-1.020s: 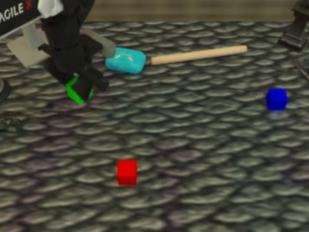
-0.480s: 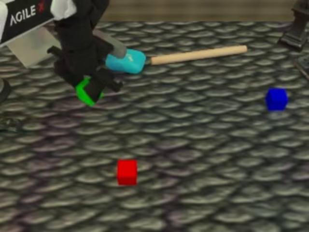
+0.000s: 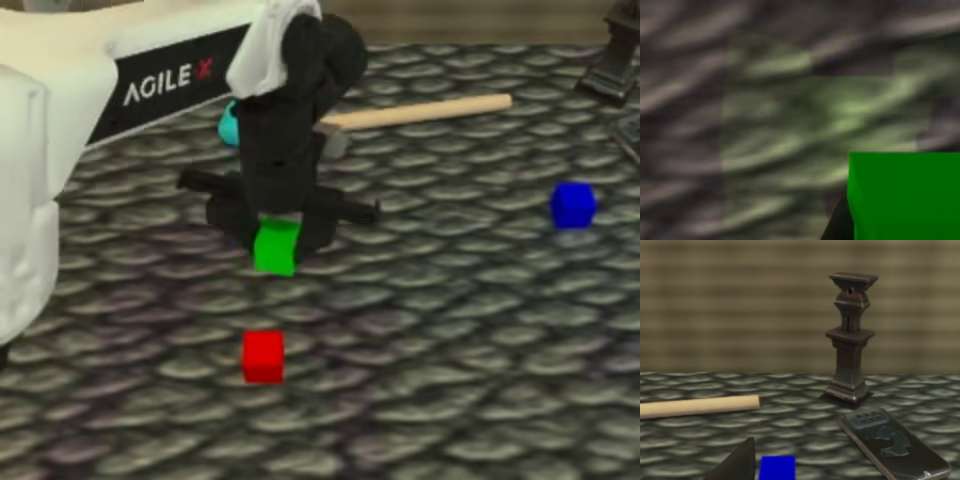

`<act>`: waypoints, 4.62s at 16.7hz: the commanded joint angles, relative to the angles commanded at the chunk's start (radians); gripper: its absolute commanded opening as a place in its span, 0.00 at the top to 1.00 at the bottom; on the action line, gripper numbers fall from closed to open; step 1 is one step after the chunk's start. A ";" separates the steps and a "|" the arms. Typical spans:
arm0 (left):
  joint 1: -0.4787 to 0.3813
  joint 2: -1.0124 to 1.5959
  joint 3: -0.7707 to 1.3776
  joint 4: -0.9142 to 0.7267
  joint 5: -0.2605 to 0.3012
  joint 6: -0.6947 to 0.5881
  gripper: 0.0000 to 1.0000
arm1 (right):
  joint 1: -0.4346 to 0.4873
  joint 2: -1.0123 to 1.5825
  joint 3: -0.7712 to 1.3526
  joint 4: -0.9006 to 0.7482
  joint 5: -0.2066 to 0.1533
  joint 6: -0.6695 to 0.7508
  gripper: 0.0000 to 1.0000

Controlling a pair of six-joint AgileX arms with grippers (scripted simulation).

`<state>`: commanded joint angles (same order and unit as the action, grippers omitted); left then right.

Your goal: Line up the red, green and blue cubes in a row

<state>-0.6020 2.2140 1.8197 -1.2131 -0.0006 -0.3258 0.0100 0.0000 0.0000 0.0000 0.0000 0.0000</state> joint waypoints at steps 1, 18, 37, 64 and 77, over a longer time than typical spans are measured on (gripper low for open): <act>-0.037 -0.012 -0.017 0.000 -0.001 -0.096 1.00 | 0.000 0.000 0.000 0.000 0.000 0.000 0.00; -0.222 -0.079 -0.175 0.135 -0.011 -0.494 1.00 | 0.000 0.000 0.000 0.000 0.000 0.000 0.00; -0.223 -0.037 -0.270 0.274 -0.012 -0.491 0.25 | 0.000 0.000 0.000 0.000 0.000 0.000 0.00; -0.209 -0.117 -0.110 0.038 -0.013 -0.495 0.00 | 0.001 0.010 0.010 -0.007 -0.001 0.001 0.00; 0.189 -1.018 -0.863 0.508 -0.030 -0.303 0.00 | 0.051 1.057 0.949 -0.584 0.002 0.049 0.00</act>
<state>-0.4125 1.1960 0.9564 -0.7053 -0.0308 -0.6284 0.0609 1.0572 0.9494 -0.5835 0.0020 0.0494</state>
